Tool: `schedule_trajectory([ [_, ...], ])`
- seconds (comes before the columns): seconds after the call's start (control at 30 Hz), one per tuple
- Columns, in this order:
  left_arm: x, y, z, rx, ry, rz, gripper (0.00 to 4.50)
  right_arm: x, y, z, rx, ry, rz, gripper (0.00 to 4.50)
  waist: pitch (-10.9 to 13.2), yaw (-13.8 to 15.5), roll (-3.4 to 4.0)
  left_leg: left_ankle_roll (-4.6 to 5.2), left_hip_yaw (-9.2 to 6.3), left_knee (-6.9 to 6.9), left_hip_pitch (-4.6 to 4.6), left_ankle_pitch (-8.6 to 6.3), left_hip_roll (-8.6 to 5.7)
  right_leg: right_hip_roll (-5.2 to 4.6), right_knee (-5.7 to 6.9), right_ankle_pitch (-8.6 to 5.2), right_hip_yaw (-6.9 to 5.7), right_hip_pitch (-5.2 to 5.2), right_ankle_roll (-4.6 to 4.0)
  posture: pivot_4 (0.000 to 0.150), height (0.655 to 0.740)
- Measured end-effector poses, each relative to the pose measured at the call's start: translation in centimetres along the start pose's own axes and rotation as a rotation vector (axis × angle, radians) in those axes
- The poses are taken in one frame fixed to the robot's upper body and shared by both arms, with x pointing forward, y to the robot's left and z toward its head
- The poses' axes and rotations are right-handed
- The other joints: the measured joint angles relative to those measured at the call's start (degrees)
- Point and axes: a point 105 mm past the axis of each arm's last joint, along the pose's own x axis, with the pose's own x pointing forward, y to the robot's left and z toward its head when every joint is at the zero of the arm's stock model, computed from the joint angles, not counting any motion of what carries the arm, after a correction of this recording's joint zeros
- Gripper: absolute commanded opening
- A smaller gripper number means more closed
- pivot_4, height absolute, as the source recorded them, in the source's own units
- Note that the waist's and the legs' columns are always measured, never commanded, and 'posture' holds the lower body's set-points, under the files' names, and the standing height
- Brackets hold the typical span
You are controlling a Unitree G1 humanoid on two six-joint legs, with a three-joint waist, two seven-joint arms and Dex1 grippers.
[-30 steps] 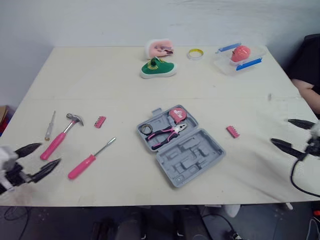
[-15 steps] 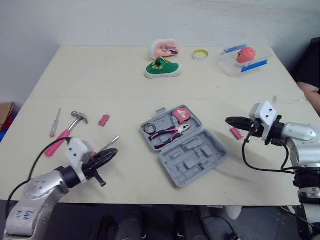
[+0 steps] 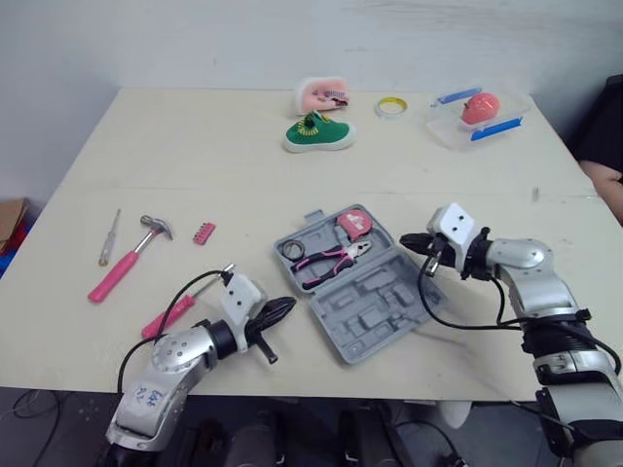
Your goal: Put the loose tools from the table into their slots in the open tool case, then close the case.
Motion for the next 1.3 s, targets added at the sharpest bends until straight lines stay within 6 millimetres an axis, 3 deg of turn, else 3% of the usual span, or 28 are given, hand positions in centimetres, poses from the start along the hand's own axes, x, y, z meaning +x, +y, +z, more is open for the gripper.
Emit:
schedule_trajectory([
  [0.17,0.7,0.0,-1.2,-0.029,0.036,0.008,0.05,0.1,0.0,-0.7,0.028,0.03,0.023,0.0,0.0,-0.03,0.0,0.02,0.0,0.04,-0.01,0.0,0.01,0.0,-0.01,0.0,0.01,0.01,0.0,0.15,0.74],
  [0.5,2.8,-0.3,-0.6,-0.013,0.016,0.006,0.05,0.1,0.7,-0.5,0.03,0.024,0.092,0.0,0.0,0.04,0.0,0.03,0.0,0.04,0.0,0.0,0.01,0.0,0.0,0.0,0.0,0.02,0.0,0.15,0.74],
  [0.7,2.7,-0.1,-0.6,-0.02,0.015,0.005,0.05,-0.7,1.4,-0.7,0.034,0.032,0.113,0.0,0.0,0.09,0.0,0.03,-0.02,0.03,0.0,0.0,0.01,0.0,0.0,0.0,-0.01,0.02,0.0,0.15,0.74],
  [0.9,1.8,1.7,-0.5,0.043,0.064,-0.017,0.05,-1.5,3.3,-0.6,0.049,0.032,0.163,0.0,0.0,-0.07,0.0,0.0,-0.04,-0.01,0.01,0.0,0.05,0.02,-0.01,0.0,-0.03,0.01,0.0,0.15,0.74],
  [1.1,1.0,4.7,-0.2,0.084,0.074,0.025,0.05,-2.0,6.5,-0.1,0.094,0.011,0.238,0.0,0.0,0.06,0.0,0.0,-0.05,-0.02,0.0,-0.03,0.06,0.03,-0.05,-0.01,-0.03,0.01,-0.01,0.15,0.74],
  [1.3,1.0,5.3,-0.2,0.096,0.067,0.027,0.05,-2.1,7.3,0.0,0.103,0.016,0.218,0.0,0.0,0.11,0.0,0.0,-0.06,-0.03,0.01,-0.08,0.06,0.01,-0.05,-0.01,-0.04,0.01,-0.01,0.15,0.74],
])
